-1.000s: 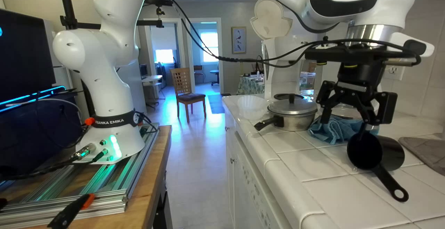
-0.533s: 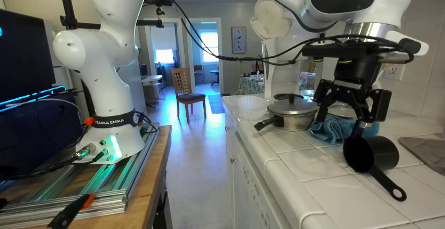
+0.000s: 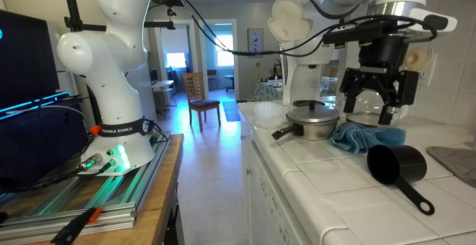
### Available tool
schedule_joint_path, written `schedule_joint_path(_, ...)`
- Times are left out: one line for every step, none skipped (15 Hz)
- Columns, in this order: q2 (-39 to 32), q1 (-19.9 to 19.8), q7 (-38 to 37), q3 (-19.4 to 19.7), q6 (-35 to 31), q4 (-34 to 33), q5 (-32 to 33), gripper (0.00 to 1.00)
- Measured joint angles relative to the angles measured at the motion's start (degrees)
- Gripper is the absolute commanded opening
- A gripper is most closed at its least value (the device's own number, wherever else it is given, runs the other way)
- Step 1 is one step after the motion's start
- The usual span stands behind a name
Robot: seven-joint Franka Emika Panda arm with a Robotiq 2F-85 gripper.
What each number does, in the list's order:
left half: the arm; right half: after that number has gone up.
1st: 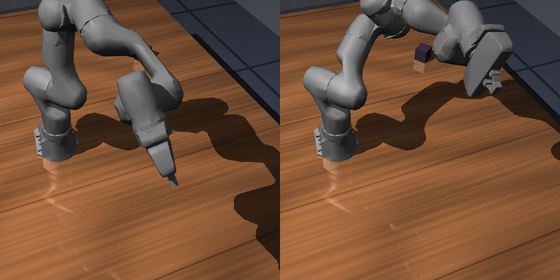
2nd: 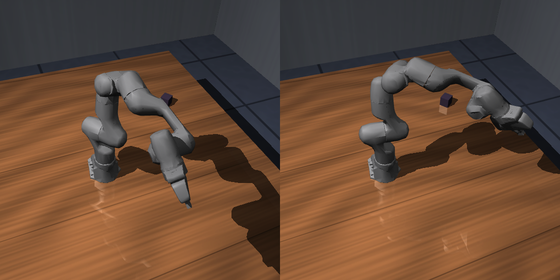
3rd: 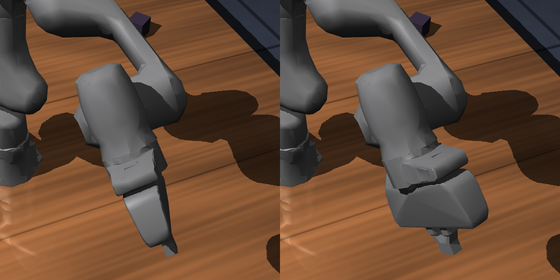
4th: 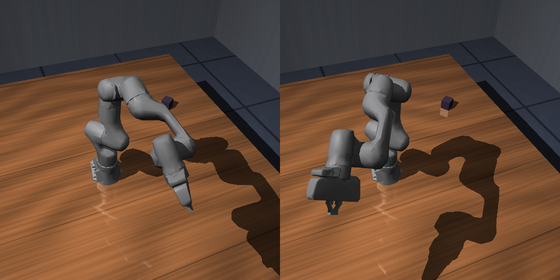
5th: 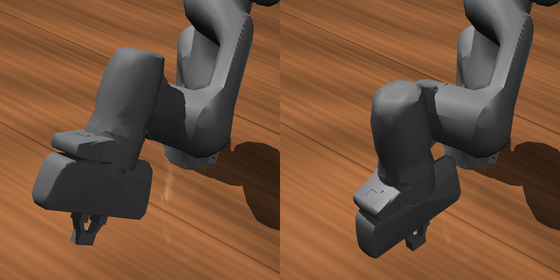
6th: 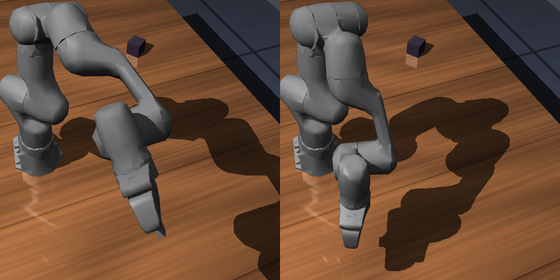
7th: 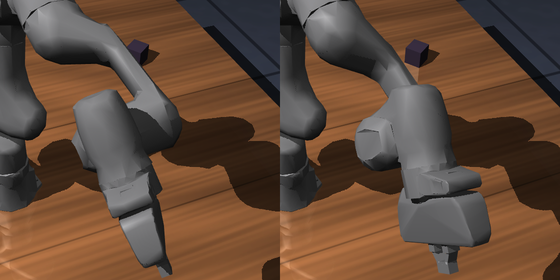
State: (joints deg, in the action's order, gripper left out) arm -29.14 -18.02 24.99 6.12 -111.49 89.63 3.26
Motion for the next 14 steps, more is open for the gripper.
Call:
schedule_joint_path(0.5,0.1,-0.2,-0.1,0.0,0.0,-0.2,1.00)
schedule_joint_path(0.8,0.3,-0.2,-0.2,0.0,0.0,-0.3,1.00)
schedule_joint_path(1.1,0.4,-0.4,-0.3,0.0,0.0,-0.4,1.00)
schedule_joint_path(1.1,0.5,-0.4,-0.4,0.0,0.0,-0.7,1.00)
schedule_joint_path(1.1,0.5,-0.5,-0.5,-0.2,0.0,-1.0,1.00)
schedule_joint_path(1.1,0.6,-0.6,-0.7,-0.5,0.1,-1.4,1.00)
schedule_joint_path(1.1,0.6,-0.6,-0.8,-1.0,0.1,-2.2,1.00)
schedule_joint_path(1.1,0.5,-0.4,-1.2,-1.8,0.2,-3.6,1.00)
schedule_joint_path(1.0,0.2,-0.1,-1.7,-2.6,0.2,-5.9,1.00)
schedule_joint_path(1.0,-0.2,0.7,-2.4,-3.3,0.2,-8.8,1.00)
schedule_joint_path(1.0,-0.7,1.6,-3.1,-3.5,0.2,-11.8,1.00)
schedule_joint_path(1.0,-1.1,2.3,-3.4,-3.5,0.1,-13.5,1.00)
schedule_joint_path(1.0,-1.1,2.4,-3.3,-4.2,0.1,-13.7,1.00)
schedule_joint_path(1.1,-1.1,2.4,-3.0,-5.1,0.1,-13.4,1.00)
